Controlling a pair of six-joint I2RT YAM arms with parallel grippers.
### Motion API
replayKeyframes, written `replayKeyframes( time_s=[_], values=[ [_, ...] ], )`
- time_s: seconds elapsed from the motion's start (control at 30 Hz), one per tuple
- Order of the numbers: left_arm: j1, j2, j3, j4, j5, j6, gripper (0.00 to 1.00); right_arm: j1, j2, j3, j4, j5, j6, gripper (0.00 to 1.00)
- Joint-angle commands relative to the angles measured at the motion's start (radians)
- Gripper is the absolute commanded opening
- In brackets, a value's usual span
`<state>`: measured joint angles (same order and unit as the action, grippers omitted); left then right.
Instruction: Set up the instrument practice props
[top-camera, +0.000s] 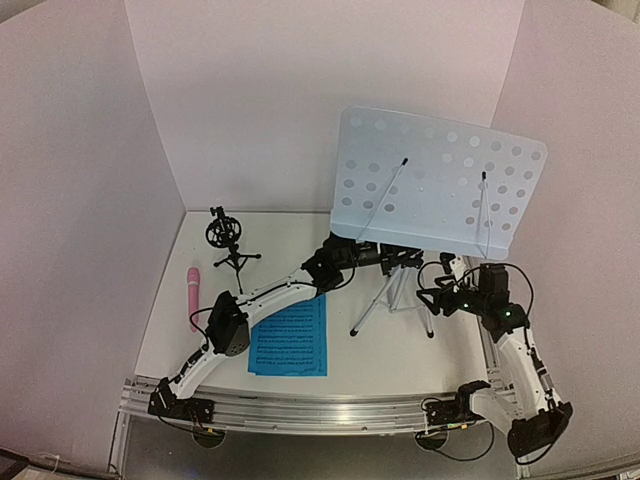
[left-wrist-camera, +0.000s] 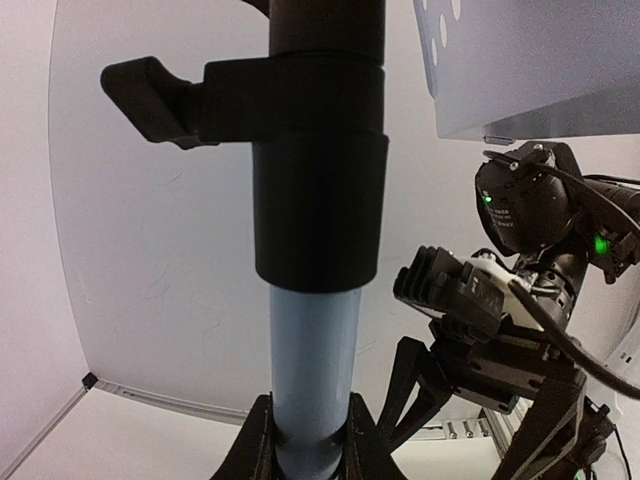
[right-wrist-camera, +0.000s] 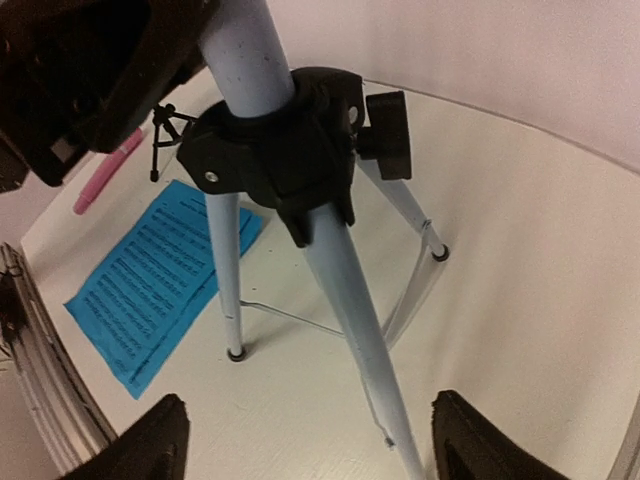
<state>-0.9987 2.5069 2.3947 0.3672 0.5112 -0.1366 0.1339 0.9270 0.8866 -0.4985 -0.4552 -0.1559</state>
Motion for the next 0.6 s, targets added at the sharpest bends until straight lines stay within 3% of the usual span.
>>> replayKeyframes(
  time_s=[0.0, 0.23, 0.57],
  values=[
    [0.008, -0.077, 0.004, 0.029, 0.026, -0.075, 0.00, -0.033, 0.035, 0.087, -0.059, -0.149, 0.143, 0.87],
    [0.015, -0.086, 0.007, 0.024, 0.012, -0.066, 0.00, -0.233, 0.204, 0.144, -0.063, -0.475, 0.221, 0.90],
    [0.015, -0.069, 0.028, 0.030, 0.030, -0.084, 0.00, -0.280, 0.237, 0.093, -0.044, -0.491, 0.110, 0.96]
  ],
)
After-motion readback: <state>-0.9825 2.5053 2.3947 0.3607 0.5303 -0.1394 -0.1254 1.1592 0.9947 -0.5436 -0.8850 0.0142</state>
